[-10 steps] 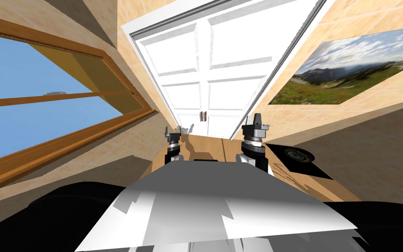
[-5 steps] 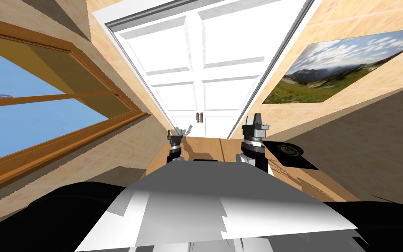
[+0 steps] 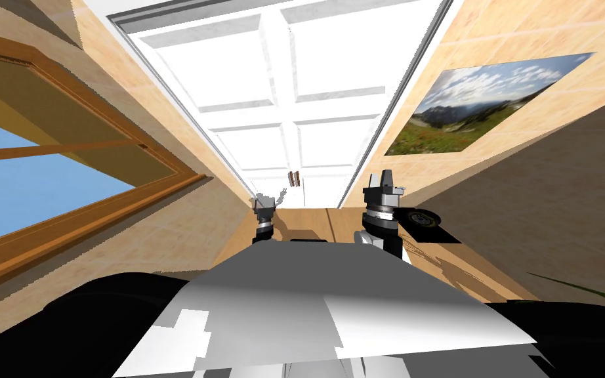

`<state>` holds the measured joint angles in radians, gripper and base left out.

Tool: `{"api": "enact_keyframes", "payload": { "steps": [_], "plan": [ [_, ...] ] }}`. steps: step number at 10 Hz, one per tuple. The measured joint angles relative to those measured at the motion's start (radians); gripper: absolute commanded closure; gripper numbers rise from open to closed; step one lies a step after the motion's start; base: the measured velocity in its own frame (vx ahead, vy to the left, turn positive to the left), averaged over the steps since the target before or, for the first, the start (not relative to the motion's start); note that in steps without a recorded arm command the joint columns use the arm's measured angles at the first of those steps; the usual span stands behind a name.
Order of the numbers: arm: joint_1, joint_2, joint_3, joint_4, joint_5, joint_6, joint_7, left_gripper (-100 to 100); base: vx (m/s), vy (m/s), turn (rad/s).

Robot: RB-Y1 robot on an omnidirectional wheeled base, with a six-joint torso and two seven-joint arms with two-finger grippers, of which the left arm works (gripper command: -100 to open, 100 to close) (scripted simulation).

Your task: Pull the door open

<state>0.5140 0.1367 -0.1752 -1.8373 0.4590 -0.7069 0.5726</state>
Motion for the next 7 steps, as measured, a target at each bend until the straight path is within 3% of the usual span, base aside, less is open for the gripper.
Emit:
{"api": "enact_keyframes", "payload": {
  "steps": [7],
  "plan": [
    [-0.002, 0.046, -0.056, 0.152, 0.123, -0.089, 0.133, -100, 0.109, -0.003, -0.164]
  ]
}}
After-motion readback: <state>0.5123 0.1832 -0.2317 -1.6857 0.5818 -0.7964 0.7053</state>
